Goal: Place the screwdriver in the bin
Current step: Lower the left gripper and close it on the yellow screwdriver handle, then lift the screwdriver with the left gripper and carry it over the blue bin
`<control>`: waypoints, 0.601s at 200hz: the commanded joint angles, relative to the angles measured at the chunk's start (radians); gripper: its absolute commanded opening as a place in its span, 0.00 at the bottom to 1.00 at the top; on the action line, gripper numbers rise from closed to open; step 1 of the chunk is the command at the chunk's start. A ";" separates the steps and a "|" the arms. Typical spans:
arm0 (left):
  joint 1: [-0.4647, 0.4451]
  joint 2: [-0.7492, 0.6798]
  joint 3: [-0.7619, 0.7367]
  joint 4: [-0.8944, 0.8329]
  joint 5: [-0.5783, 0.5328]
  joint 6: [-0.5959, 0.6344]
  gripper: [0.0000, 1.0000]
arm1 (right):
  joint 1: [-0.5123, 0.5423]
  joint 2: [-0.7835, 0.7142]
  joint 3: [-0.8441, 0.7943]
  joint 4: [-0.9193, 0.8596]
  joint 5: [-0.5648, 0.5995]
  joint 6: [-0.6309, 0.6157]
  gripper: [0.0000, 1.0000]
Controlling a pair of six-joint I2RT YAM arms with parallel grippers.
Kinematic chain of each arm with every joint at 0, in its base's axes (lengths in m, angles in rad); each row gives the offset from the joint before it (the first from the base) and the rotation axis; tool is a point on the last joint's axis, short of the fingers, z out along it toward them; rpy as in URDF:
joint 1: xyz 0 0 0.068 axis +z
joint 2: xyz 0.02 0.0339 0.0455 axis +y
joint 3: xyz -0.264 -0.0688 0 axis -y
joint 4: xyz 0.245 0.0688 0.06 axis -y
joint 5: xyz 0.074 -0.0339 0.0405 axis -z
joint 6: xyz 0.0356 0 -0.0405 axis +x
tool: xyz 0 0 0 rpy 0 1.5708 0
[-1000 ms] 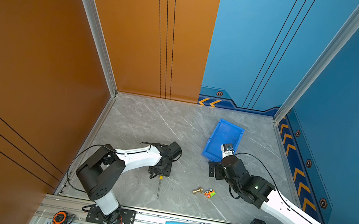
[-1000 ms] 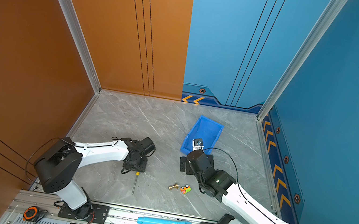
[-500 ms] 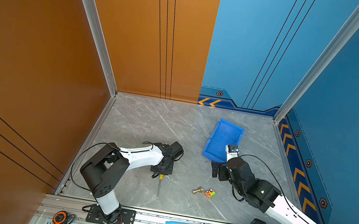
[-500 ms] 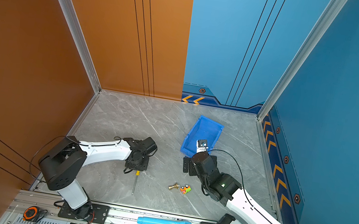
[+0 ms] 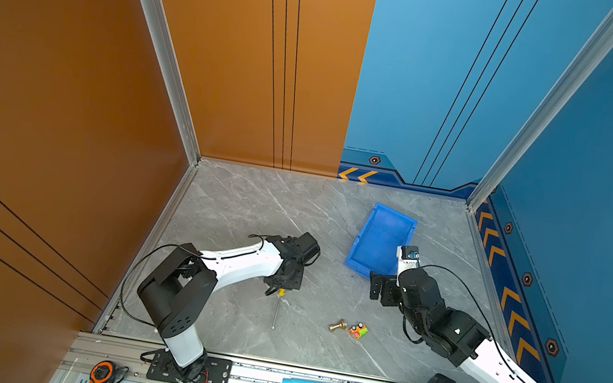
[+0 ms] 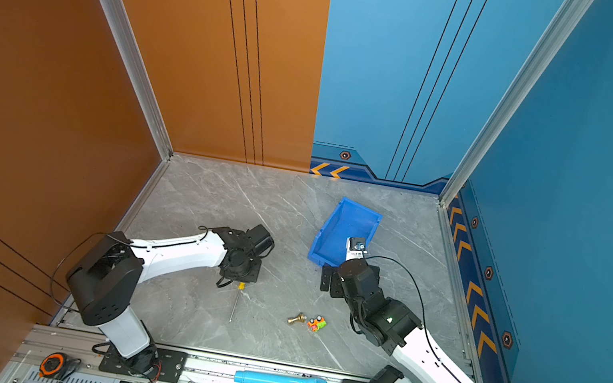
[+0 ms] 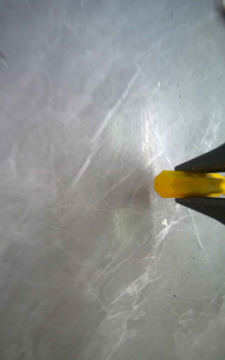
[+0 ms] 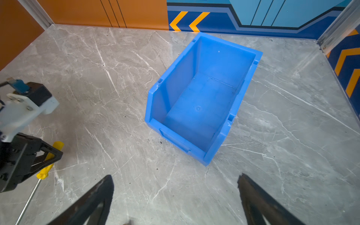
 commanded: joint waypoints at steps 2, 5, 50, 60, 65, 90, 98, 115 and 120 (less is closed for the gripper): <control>-0.003 -0.007 0.139 -0.034 -0.012 0.092 0.02 | -0.073 -0.016 -0.012 -0.004 -0.025 -0.016 1.00; -0.001 0.000 0.156 -0.035 -0.007 0.100 0.02 | -0.082 -0.017 -0.012 -0.004 -0.029 -0.017 1.00; -0.005 0.188 0.506 -0.033 0.080 0.215 0.02 | -0.224 -0.017 0.011 -0.028 -0.097 -0.014 1.00; -0.014 0.238 0.596 -0.033 0.100 0.252 0.02 | -0.254 -0.009 0.022 -0.035 -0.109 -0.013 1.00; -0.016 0.265 0.644 -0.033 0.110 0.268 0.02 | -0.267 -0.005 0.026 -0.041 -0.113 -0.014 1.00; -0.029 0.402 0.872 -0.033 0.175 0.325 0.02 | -0.320 0.020 0.058 -0.079 -0.120 -0.011 1.00; -0.033 0.442 0.939 -0.034 0.195 0.333 0.02 | -0.335 0.024 0.066 -0.089 -0.120 -0.007 1.00; -0.043 0.521 1.062 -0.033 0.231 0.341 0.03 | -0.369 0.024 0.076 -0.104 -0.124 0.003 1.00; -0.046 0.543 1.093 -0.033 0.240 0.339 0.03 | -0.380 0.024 0.078 -0.110 -0.126 0.007 1.00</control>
